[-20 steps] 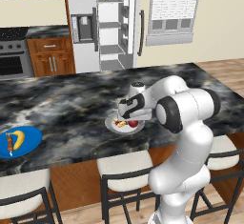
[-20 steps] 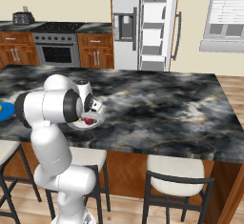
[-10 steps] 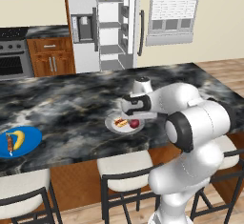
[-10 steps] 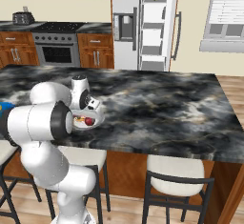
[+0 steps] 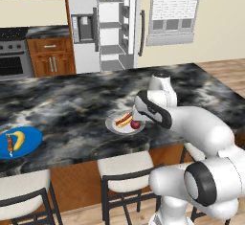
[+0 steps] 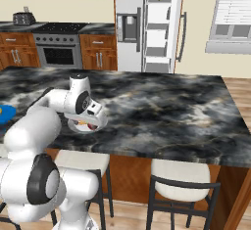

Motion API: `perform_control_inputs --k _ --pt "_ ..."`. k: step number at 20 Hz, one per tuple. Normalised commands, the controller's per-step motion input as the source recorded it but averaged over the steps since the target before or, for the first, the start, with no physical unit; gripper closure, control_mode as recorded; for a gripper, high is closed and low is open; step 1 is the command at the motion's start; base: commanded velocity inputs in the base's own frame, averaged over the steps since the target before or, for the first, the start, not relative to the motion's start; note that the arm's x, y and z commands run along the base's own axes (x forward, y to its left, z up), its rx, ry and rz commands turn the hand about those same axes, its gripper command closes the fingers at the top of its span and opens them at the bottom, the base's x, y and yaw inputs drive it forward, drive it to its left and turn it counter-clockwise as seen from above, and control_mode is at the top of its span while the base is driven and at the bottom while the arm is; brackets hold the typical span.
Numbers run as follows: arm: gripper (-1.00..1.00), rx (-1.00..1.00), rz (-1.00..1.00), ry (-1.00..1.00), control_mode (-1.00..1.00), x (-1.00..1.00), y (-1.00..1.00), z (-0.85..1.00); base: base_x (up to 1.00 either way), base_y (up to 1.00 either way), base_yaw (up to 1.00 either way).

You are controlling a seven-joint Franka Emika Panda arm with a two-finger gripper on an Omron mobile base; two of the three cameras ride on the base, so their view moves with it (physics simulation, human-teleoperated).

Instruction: Pick up the banana and apple from the fridge and place one fruit on each plate on the dining counter.

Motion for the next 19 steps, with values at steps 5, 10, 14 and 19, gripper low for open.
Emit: perform_control_inputs --k 5,10,14,19 --pt "-1.0 0.03 0.0 0.0 -1.0 -0.88 -0.04 0.72 0.0 0.0 0.0" --pt "-1.0 0.01 0.0 0.0 -1.0 -0.95 0.0 0.75 0.0 0.0 0.0" --pt "-1.0 0.0 0.0 -0.06 -1.0 -0.87 0.0 0.64 0.0 0.0 0.0" --pt "-1.0 0.0 0.0 -0.11 -1.0 -0.64 0.0 0.52 0.0 0.0 0.0"
